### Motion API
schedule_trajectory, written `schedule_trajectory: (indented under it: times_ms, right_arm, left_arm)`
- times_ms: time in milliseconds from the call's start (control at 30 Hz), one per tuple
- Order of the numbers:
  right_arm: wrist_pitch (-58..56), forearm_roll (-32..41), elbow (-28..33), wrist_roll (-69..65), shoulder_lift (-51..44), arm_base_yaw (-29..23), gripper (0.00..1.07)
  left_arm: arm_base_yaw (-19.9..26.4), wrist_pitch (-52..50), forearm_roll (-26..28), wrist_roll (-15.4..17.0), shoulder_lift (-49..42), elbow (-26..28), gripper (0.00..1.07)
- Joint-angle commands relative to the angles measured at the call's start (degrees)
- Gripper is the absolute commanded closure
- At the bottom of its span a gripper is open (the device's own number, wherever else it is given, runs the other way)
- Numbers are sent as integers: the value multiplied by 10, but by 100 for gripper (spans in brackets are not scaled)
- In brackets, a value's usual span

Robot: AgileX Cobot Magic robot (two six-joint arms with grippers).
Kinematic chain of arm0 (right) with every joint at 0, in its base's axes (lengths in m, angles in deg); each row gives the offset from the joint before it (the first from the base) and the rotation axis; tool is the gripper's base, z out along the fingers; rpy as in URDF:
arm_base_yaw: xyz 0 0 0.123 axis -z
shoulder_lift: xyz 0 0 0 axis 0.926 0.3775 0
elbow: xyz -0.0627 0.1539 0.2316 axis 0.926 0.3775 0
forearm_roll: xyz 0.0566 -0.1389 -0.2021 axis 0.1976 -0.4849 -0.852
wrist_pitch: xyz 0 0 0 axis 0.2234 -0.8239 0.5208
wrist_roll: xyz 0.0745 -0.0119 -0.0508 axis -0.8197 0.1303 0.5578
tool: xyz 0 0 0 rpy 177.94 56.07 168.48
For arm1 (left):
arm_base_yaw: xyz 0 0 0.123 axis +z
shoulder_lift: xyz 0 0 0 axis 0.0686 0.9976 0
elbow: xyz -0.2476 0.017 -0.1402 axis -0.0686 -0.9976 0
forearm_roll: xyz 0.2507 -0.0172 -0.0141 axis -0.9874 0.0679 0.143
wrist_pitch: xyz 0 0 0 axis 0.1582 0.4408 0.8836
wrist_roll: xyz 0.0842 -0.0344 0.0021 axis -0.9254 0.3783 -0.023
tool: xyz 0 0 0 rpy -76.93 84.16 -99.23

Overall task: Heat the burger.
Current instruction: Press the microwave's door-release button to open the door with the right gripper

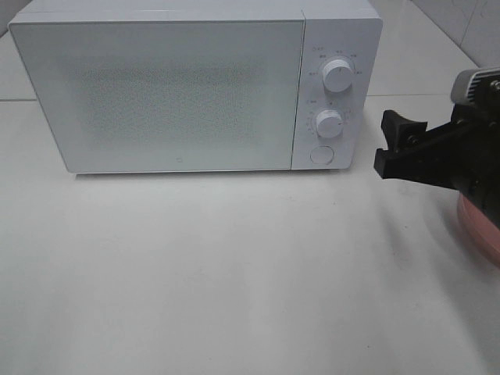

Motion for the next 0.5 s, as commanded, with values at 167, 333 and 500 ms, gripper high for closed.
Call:
schedule_trajectory:
  times_ms: [167, 333, 500]
  right_arm:
    - [65, 9, 1, -45, 71, -30, 31]
    - [87, 10, -6, -56, 108, -56, 31]
    - [87, 22, -15, -61, 132, -65, 31]
  left_arm:
    - [-3, -2, 1, -2, 0, 0, 4]
    - [-3, -2, 1, -2, 0, 0, 4]
    - [-3, -2, 1, -2, 0, 0, 4]
